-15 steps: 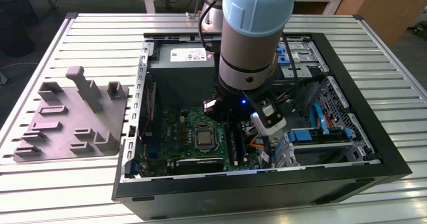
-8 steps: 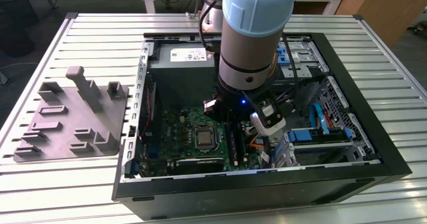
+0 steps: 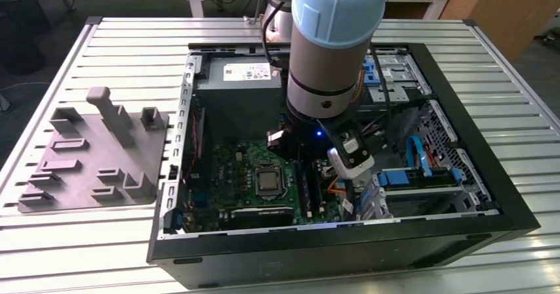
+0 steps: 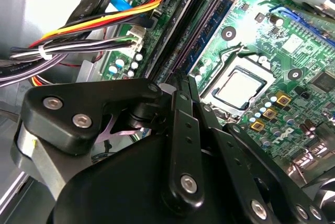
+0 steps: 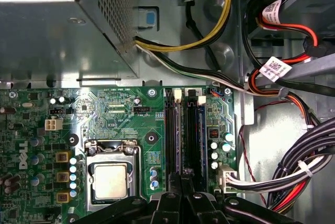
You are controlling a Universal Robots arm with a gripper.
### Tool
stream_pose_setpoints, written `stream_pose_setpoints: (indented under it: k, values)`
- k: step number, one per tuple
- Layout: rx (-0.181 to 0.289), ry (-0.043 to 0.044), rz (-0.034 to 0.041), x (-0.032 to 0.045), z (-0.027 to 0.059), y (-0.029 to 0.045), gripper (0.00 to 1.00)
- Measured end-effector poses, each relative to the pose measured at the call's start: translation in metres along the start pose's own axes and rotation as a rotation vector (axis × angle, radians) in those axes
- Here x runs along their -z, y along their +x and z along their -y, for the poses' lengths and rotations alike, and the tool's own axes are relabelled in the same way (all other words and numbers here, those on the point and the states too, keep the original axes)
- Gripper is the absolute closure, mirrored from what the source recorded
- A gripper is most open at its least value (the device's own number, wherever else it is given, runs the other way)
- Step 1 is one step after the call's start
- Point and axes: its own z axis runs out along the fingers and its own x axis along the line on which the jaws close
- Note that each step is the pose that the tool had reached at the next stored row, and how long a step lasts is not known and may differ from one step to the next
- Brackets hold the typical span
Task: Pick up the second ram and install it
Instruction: 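Insert the second ram into the second slot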
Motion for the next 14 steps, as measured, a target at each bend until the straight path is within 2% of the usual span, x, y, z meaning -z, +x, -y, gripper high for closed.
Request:
stream_pose_setpoints:
  k: [14]
  values:
    - [0.000,0.0006,0.0000,-0.0024,0.0001,0.0001,0.89]
